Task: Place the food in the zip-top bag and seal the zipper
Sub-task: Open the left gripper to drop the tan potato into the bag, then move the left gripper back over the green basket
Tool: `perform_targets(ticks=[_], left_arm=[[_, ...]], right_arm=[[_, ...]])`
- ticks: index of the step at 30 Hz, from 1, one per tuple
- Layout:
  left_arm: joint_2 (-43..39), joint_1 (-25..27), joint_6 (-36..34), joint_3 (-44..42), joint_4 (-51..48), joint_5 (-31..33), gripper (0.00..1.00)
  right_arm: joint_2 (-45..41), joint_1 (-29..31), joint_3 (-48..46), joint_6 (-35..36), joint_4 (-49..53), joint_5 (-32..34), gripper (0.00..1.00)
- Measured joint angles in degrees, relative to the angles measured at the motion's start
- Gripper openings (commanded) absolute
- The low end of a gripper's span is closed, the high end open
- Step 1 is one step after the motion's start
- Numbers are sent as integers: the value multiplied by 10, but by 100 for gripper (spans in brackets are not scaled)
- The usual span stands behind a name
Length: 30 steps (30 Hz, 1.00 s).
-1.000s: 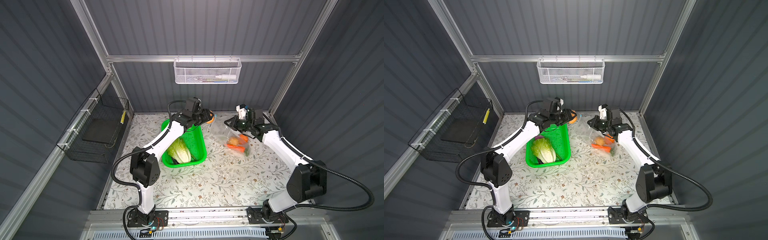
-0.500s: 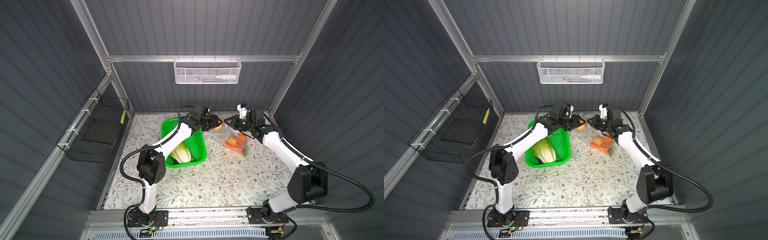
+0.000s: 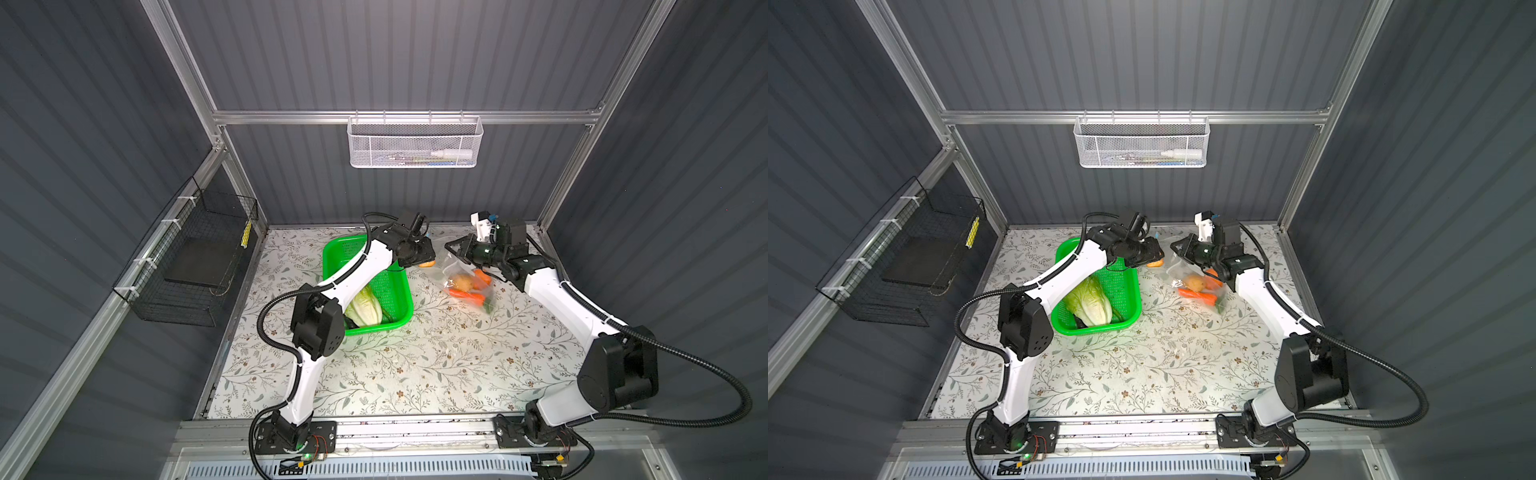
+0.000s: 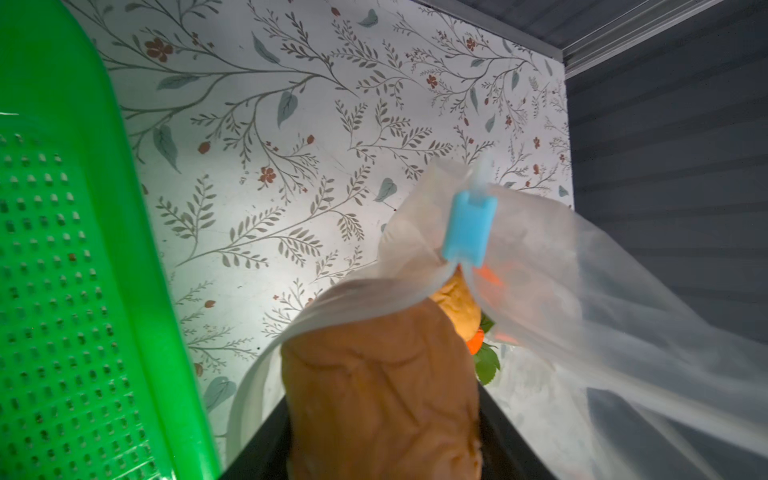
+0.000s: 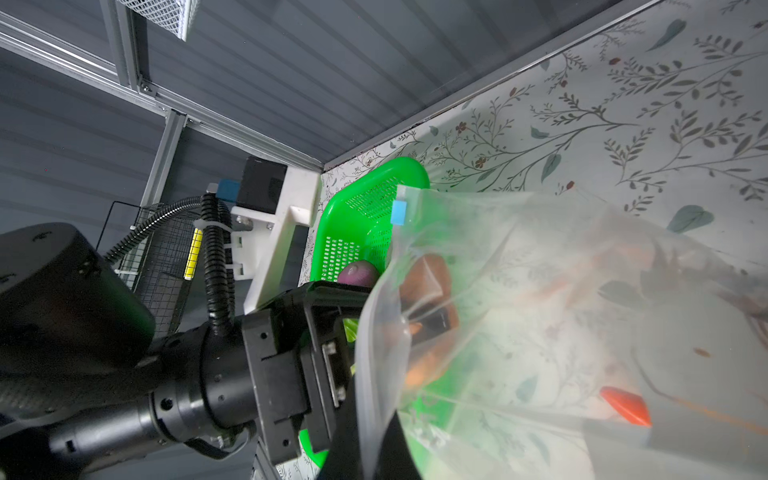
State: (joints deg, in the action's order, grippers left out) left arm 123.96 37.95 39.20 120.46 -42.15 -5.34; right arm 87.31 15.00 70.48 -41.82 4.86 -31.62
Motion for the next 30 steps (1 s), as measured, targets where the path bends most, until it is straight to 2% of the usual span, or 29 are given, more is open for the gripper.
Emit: perform_targets(ticks=[4,10,12,20,27,30], left_arm=[[7,2,-12,4,-27,20,80],[12,2,-11,17,-37,24,89],[12,2,-8,28,-37,23,99],[12,2,19,76,-24,-3,100],[6,-4,40,76,-6,-9,100],[-21,-12,49,59,0,-8,100]], right_arm=[[1,3,0,-2,-6,-4,0],[3,7,0,-2,-6,-6,0],[3,7,0,-2,-6,-6,0],[3,4,0,-2,-11,-3,0],[3,6,0,-2,-7,-1,0],[3,6,0,0,-4,-1,0]])
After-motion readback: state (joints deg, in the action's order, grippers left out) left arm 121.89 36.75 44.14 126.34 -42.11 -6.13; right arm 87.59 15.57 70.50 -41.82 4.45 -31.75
